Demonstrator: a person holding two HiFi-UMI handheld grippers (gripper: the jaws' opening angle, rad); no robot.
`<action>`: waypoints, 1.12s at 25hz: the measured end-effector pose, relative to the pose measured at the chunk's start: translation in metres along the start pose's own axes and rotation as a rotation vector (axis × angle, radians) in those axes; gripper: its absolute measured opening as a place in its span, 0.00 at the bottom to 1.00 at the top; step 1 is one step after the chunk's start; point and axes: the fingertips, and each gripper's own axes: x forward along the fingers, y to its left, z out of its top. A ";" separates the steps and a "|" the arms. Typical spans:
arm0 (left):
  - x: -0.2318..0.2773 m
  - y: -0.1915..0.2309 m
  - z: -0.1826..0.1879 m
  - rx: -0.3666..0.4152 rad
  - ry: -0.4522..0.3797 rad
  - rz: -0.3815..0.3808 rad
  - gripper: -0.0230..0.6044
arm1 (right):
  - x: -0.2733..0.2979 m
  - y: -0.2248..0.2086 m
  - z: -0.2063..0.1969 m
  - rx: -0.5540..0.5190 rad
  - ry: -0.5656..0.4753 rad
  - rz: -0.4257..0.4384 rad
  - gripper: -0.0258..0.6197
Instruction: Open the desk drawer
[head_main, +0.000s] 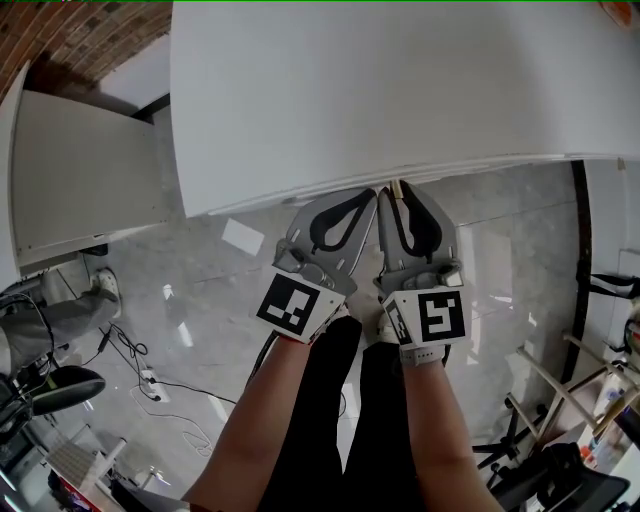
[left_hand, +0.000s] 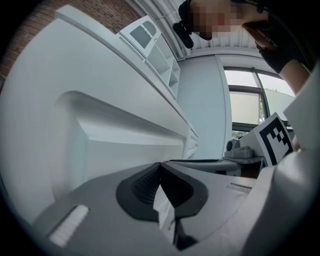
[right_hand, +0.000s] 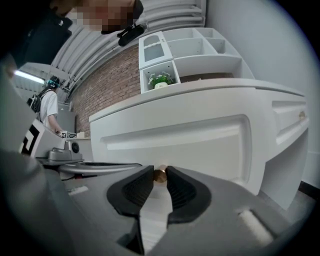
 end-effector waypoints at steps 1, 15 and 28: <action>-0.001 -0.002 -0.001 0.003 0.005 -0.002 0.04 | -0.002 0.000 -0.001 0.003 0.001 0.000 0.16; -0.007 -0.017 -0.009 -0.007 0.044 0.020 0.02 | -0.023 0.003 -0.008 0.057 0.028 -0.030 0.15; -0.017 -0.036 -0.009 -0.058 0.002 0.060 0.02 | -0.046 0.006 -0.010 0.101 0.013 -0.019 0.15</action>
